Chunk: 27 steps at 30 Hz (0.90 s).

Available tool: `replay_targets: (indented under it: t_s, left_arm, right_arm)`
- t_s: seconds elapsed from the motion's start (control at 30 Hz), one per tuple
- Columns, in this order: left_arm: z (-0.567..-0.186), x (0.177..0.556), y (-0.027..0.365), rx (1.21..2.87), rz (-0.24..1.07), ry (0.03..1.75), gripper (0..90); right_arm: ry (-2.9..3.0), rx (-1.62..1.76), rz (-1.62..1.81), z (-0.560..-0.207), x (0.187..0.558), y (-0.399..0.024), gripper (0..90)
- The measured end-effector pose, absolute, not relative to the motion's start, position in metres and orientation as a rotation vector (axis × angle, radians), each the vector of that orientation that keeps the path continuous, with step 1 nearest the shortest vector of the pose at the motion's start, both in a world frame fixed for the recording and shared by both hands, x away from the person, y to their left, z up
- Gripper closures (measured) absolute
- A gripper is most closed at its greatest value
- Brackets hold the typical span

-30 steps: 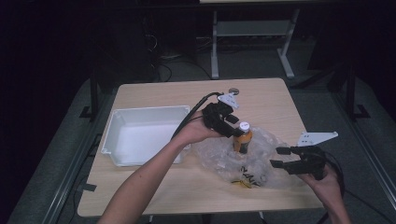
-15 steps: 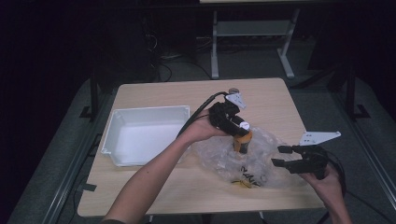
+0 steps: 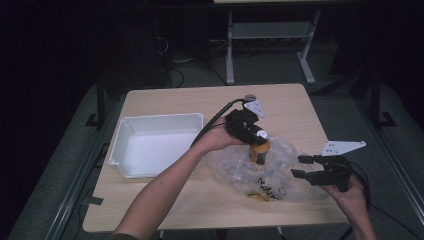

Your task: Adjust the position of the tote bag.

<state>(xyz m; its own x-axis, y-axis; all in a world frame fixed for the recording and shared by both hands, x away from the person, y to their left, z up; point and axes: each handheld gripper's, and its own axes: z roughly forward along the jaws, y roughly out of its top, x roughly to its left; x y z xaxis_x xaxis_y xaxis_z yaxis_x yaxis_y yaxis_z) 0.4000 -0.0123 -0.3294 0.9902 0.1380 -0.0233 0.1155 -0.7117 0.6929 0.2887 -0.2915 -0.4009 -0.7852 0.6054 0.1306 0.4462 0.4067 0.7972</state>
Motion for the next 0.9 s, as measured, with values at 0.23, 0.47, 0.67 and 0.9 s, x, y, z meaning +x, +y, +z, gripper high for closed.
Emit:
replay_targets:
  t_s: [0.23, 0.47, 0.67, 0.9]
  left_arm:
    - [-0.3291, 0.4008, -0.0124, 2.373, 0.036, 0.153, 58.3]
    - [-0.3294, 0.4015, -0.0128, 2.369, 0.042, 0.148, 58.6]
    - [-0.3291, 0.4015, -0.0125, 2.371, 0.043, 0.146, 58.7]
    - [-0.3284, 0.4014, -0.0134, 2.374, 0.04, 0.151, 58.7]
  right_arm:
    - [2.476, 0.937, 1.316, -0.4015, 0.2893, -0.291, 37.4]
    - [2.464, 0.946, 1.322, -0.4021, 0.2895, -0.2926, 37.1]
    - [2.458, 0.958, 1.325, -0.4028, 0.2901, -0.2937, 37.1]
    - [2.454, 0.966, 1.322, -0.4035, 0.2904, -0.2949, 37.0]
